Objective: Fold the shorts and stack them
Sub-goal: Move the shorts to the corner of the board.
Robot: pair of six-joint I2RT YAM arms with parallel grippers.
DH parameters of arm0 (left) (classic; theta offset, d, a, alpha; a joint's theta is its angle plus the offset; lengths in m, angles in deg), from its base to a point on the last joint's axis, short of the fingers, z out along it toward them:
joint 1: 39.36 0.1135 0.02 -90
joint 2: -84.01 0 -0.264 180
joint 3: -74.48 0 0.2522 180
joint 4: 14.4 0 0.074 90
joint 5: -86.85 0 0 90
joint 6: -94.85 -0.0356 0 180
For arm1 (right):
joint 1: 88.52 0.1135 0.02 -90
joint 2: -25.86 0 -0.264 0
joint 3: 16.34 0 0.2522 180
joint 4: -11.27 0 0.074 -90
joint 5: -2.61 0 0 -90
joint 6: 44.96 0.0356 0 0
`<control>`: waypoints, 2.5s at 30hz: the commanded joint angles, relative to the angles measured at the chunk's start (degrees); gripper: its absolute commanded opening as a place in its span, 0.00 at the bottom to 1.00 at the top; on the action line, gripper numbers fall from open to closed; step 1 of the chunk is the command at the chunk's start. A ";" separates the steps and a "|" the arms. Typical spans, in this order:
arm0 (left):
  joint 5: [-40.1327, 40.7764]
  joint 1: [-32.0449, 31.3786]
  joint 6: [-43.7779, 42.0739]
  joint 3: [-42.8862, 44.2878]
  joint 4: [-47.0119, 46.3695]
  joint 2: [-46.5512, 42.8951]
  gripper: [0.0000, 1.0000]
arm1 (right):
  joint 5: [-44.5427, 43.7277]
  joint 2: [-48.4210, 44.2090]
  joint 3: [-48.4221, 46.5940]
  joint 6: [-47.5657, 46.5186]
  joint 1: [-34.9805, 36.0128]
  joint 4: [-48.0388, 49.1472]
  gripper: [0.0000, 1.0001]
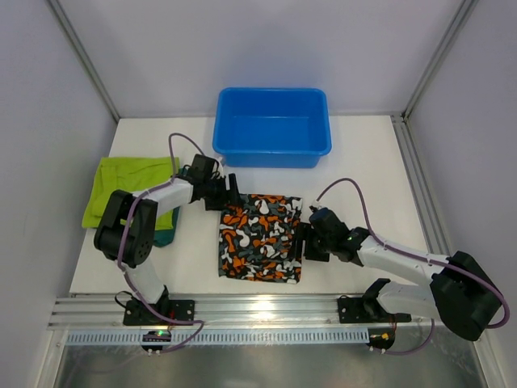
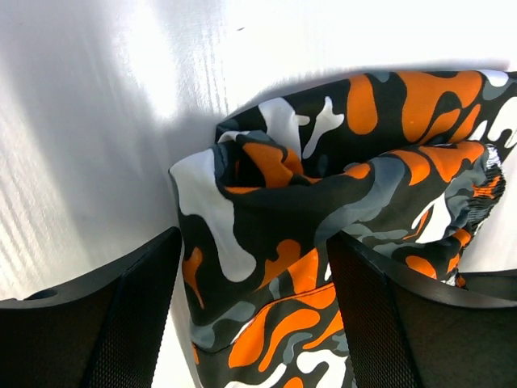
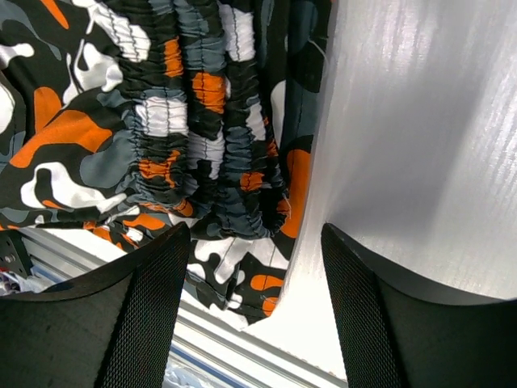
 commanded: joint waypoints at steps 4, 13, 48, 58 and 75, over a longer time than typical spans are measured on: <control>-4.01 0.49 -3.42 0.25 0.12 4.41 0.74 | 1.27 -0.10 0.51 -2.89 0.34 4.06 0.70; -3.23 0.49 -2.54 -0.02 1.86 2.39 0.16 | 2.15 0.07 0.77 -2.45 0.60 6.78 0.70; 37.64 9.28 -19.85 35.04 44.93 -0.43 0.00 | 5.48 50.52 -43.43 2.39 15.55 35.17 0.68; 43.00 14.81 -25.03 47.61 50.64 1.16 0.00 | 10.24 58.34 -58.98 1.95 16.25 33.77 0.68; 56.54 32.05 -32.34 62.74 37.65 24.97 0.37 | 15.77 59.85 -55.84 -3.41 15.90 36.14 0.70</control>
